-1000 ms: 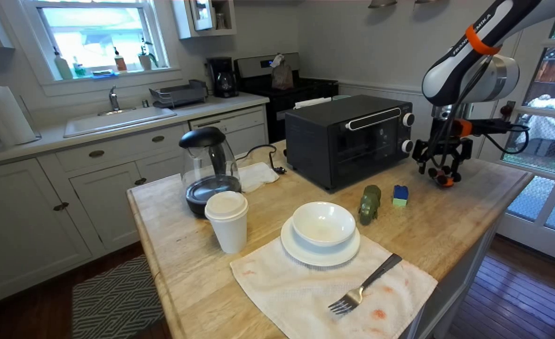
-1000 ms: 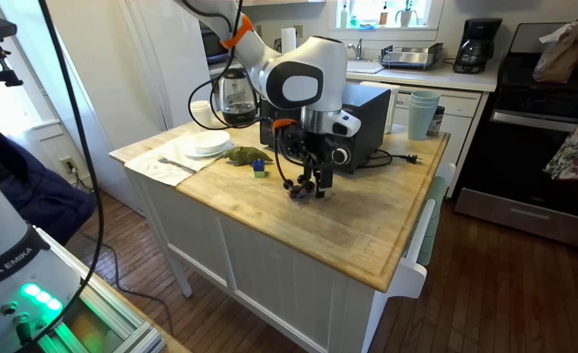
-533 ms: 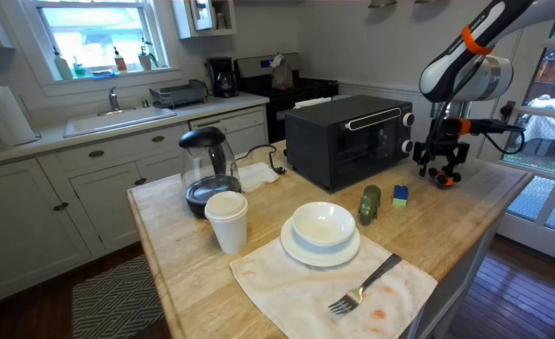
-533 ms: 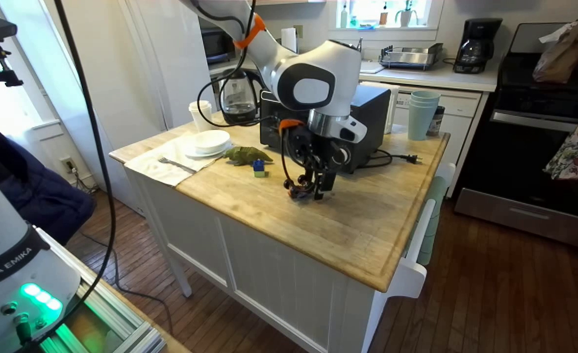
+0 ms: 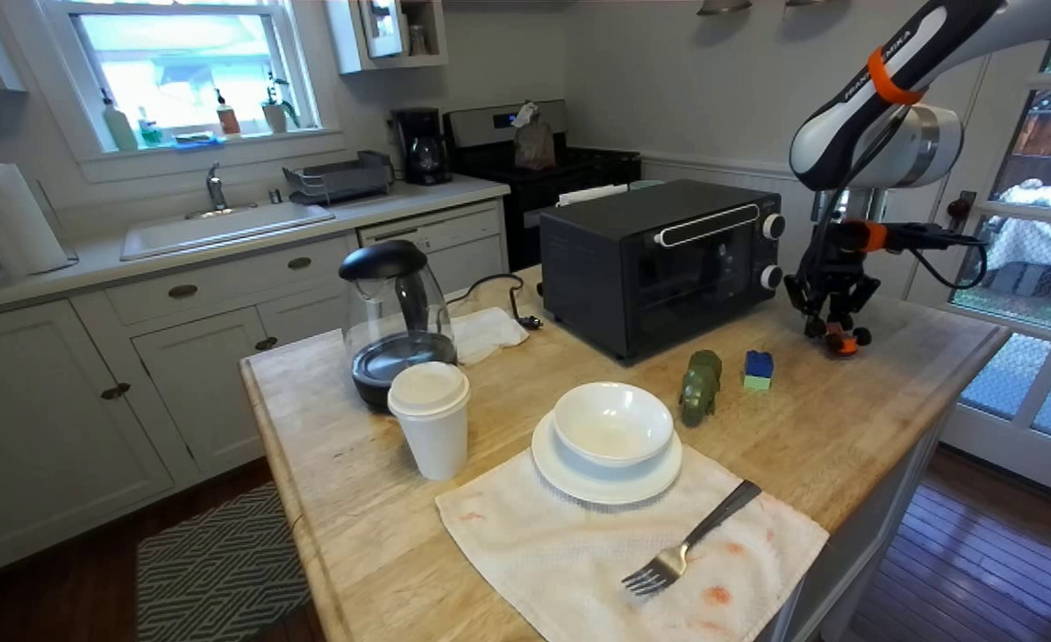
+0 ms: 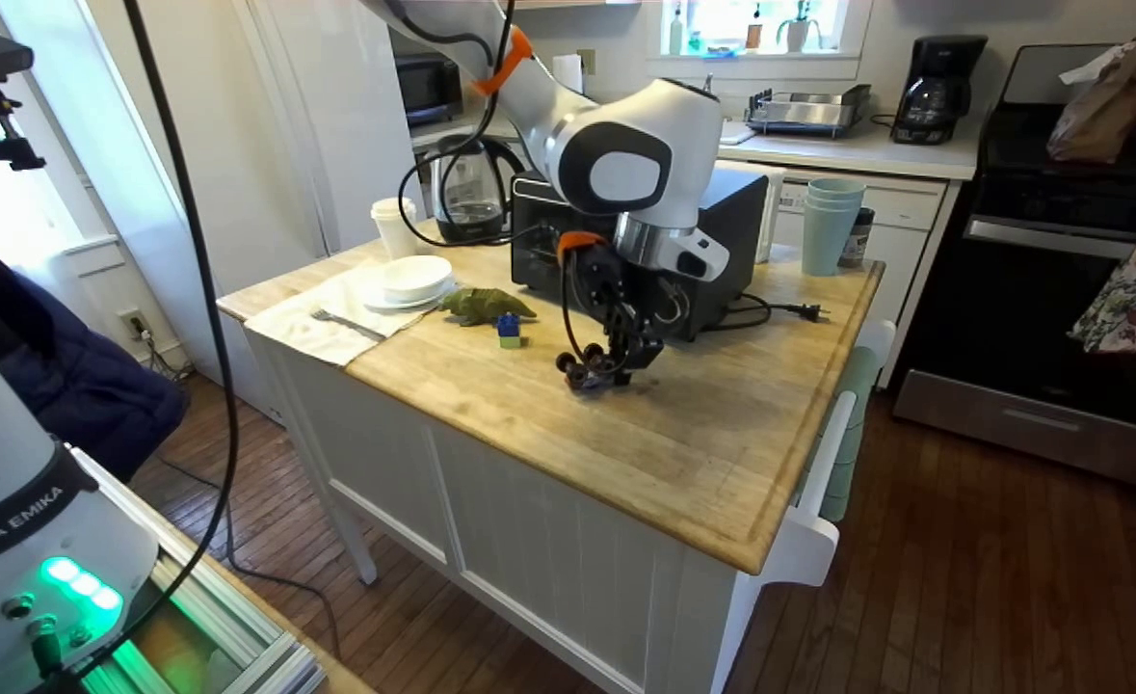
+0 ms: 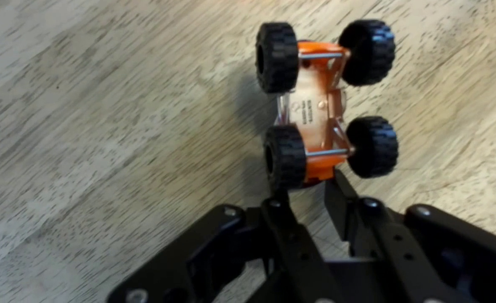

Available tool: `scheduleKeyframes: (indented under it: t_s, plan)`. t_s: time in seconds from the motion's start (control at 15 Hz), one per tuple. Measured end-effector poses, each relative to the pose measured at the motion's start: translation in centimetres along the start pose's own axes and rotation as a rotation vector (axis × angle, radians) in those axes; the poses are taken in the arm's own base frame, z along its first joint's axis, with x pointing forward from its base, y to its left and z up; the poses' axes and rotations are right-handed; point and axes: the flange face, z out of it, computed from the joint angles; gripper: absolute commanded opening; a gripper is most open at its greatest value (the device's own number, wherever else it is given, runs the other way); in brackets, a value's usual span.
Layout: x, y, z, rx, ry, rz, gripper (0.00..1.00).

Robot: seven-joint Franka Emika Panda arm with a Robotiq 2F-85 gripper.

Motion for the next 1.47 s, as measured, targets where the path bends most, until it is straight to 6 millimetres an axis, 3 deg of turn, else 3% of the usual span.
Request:
scheduleKeyframes:
  t_s: [0.6, 0.87, 1.2, 1.47]
  plan:
    - [0.3, 0.2, -0.3, 0.002, 0.000, 0.030, 0.07]
    - [0.0, -0.7, -2.1, -0.004, 0.038, 0.089, 0.07]
    - [-1.3, -2.2, -5.0, -0.062, 0.236, 0.117, 0.07]
    - [-3.0, -3.6, -5.4, -0.121, 0.446, 0.121, 0.07]
